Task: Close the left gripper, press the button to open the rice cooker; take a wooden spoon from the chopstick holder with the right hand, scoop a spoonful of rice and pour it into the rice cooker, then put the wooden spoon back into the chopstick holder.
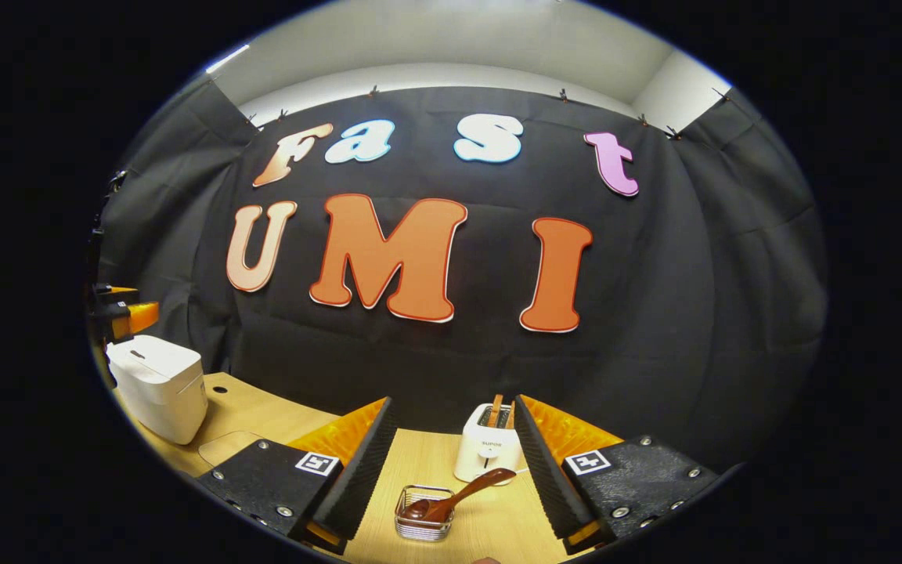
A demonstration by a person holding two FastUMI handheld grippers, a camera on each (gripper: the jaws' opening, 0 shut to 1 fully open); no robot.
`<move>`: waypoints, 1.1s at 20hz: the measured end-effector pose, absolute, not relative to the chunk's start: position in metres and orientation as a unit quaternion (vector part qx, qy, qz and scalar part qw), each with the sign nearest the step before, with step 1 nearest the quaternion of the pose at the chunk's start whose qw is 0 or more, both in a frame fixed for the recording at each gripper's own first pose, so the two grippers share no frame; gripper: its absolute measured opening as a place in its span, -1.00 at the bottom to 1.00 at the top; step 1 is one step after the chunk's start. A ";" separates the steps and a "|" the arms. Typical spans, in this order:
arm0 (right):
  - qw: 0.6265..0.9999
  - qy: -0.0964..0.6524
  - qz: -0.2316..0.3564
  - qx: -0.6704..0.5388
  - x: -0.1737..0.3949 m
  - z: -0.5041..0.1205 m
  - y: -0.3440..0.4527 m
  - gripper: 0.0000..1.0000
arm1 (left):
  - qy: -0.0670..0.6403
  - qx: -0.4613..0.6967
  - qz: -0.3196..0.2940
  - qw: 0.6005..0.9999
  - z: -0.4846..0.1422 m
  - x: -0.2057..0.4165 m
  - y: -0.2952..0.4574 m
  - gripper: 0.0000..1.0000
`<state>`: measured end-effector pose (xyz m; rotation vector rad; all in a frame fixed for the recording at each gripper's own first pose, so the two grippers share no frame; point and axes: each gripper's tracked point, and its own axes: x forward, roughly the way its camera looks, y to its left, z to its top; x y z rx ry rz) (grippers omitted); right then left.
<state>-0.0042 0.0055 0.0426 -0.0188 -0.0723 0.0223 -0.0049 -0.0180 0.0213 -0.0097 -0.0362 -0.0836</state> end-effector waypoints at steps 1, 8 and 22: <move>0.999 -0.034 0.010 -0.011 -0.005 0.042 0.004 0.79 | -0.017 -0.001 -0.042 0.999 0.022 -0.006 -0.017 0.77; 0.997 -0.062 0.013 -0.048 -0.010 0.070 0.011 0.79 | -0.006 0.005 -0.045 0.999 0.028 0.003 -0.012 -0.92; 0.994 -0.084 0.010 -0.069 -0.022 0.091 0.003 0.77 | 0.108 -0.009 0.003 0.994 0.042 0.026 0.072 -0.95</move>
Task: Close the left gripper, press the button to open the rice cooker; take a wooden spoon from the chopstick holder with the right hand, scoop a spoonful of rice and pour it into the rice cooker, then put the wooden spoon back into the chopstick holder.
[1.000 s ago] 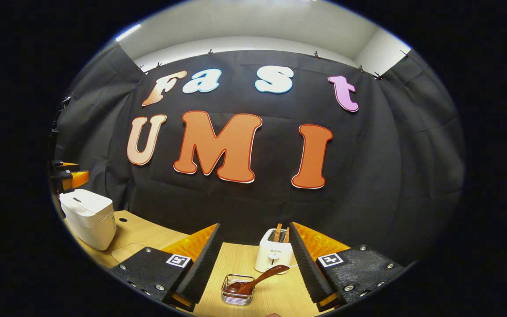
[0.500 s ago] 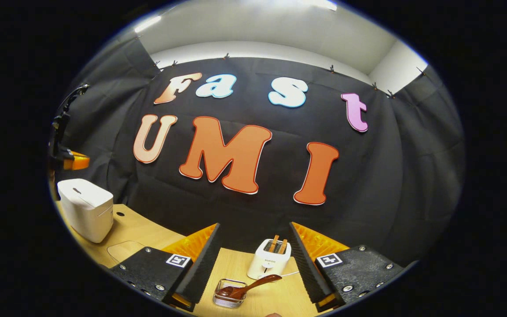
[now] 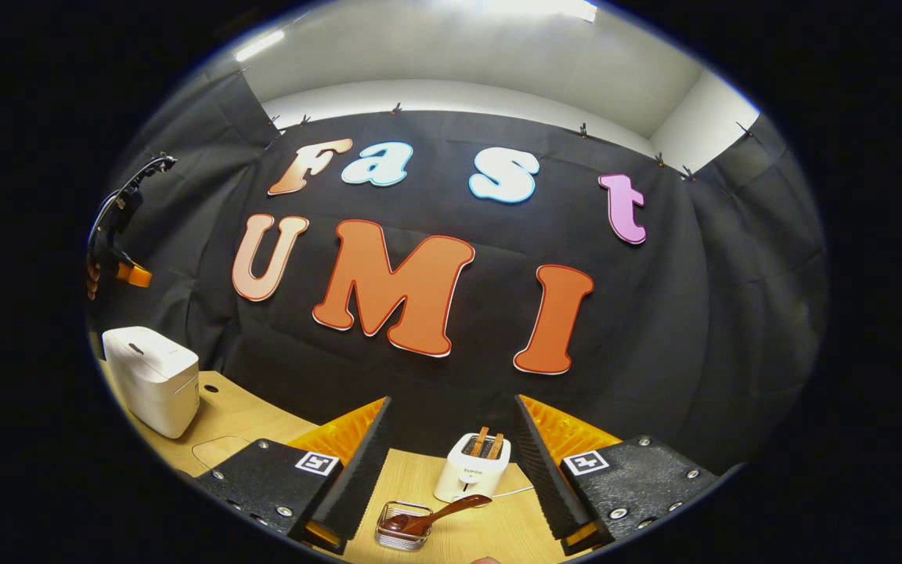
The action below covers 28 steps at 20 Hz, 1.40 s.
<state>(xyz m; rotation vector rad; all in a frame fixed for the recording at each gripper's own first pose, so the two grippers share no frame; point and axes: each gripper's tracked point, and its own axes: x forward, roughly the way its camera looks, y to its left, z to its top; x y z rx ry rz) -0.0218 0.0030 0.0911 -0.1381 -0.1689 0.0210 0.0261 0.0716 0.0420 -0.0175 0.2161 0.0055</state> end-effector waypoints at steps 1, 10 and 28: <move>0.993 -0.084 0.004 -0.076 -0.022 0.090 -0.001 0.77 | 0.125 -0.019 0.003 0.992 0.036 0.027 0.077 -0.93; 0.995 -0.065 -0.002 -0.077 -0.021 0.071 -0.006 0.77 | 0.287 -0.092 -0.012 0.953 -0.053 0.021 0.089 -0.93; 0.997 0.000 -0.009 -0.079 -0.001 0.018 -0.012 0.79 | 0.312 -0.128 0.007 0.941 -0.093 0.031 0.098 -0.92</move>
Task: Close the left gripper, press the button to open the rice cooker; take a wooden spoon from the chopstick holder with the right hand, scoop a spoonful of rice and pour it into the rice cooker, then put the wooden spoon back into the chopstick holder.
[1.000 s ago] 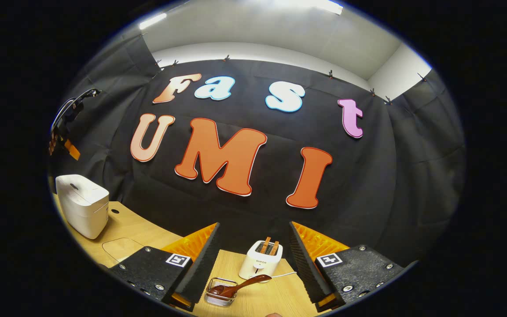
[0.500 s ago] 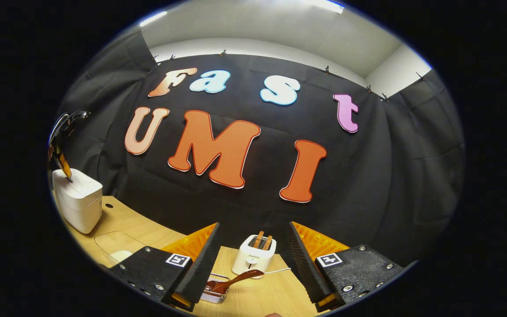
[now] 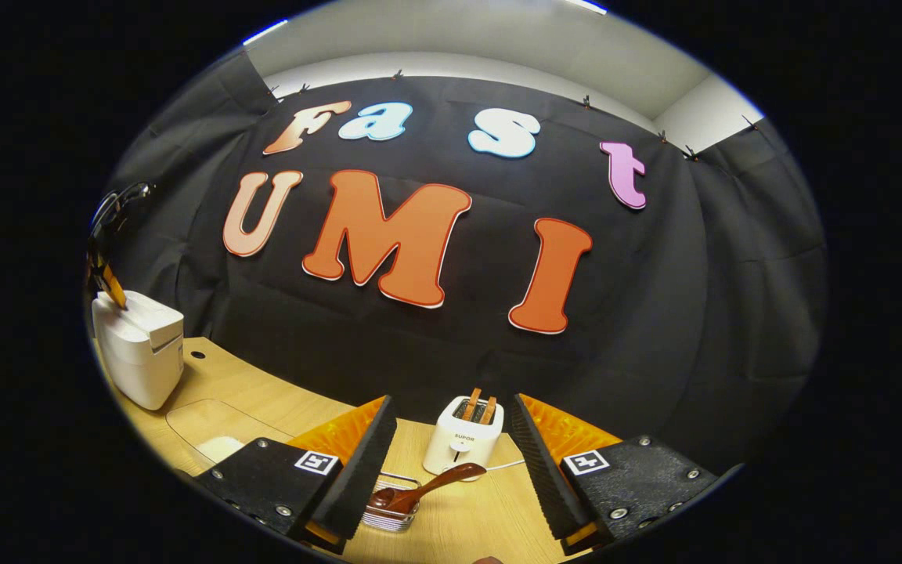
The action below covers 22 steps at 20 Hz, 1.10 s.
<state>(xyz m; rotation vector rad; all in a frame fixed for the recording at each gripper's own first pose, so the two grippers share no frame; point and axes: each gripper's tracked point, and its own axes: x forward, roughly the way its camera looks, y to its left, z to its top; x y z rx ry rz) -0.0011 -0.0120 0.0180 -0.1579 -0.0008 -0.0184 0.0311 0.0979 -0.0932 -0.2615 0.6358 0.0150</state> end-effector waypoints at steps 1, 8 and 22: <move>0.997 0.009 -0.012 -0.081 0.001 0.013 -0.015 0.78 | 0.279 -0.121 0.015 0.952 -0.075 0.038 0.103 -0.92; 0.997 0.053 -0.023 -0.057 0.010 -0.018 -0.023 0.78 | 0.136 -0.048 0.068 0.987 0.015 0.044 0.117 -0.93; 0.982 0.181 -0.037 0.042 0.042 -0.121 -0.026 0.66 | 0.111 -0.030 0.083 0.990 -0.002 0.025 0.093 -0.92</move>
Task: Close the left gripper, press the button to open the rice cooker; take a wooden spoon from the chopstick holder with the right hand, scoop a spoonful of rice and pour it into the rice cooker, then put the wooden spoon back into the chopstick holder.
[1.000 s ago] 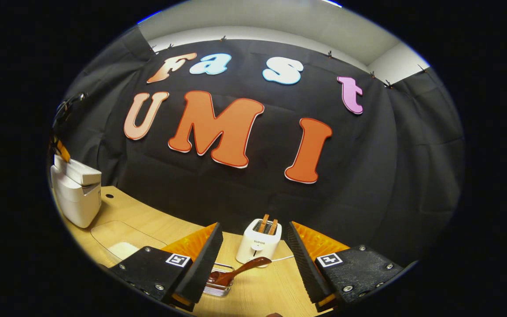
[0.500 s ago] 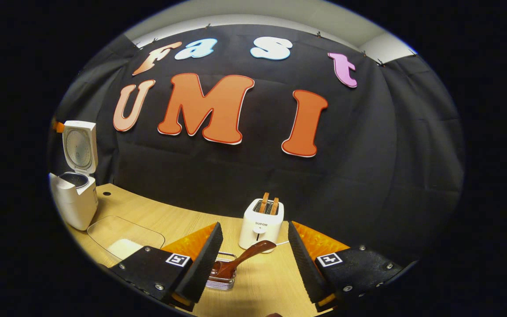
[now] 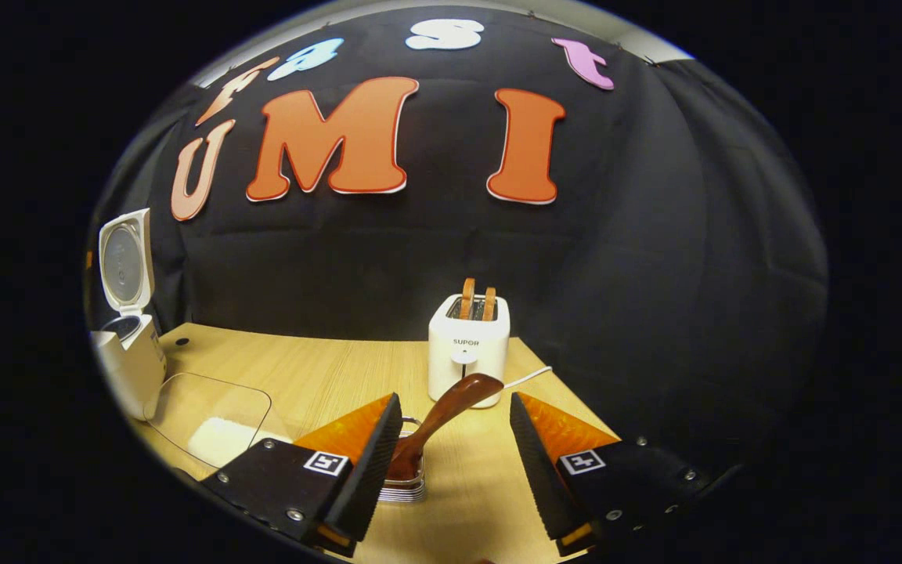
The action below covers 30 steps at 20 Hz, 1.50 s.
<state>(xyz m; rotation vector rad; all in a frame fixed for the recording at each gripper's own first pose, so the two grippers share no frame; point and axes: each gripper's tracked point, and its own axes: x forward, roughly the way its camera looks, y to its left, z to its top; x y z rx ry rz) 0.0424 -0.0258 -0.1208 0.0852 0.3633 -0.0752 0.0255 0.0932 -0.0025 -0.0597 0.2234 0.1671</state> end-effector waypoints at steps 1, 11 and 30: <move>0.981 0.186 -0.035 0.051 0.044 -0.126 -0.024 0.63 | 0.111 -0.030 0.084 0.990 -0.005 0.025 0.092 -0.91; 0.966 0.207 -0.039 0.149 0.072 -0.158 -0.015 0.04 | 0.126 -0.037 0.098 0.986 -0.025 0.024 0.099 -0.85; 0.964 0.166 -0.029 0.205 0.065 -0.143 0.009 -0.84 | 0.132 -0.034 0.090 0.987 -0.040 0.019 0.096 -0.85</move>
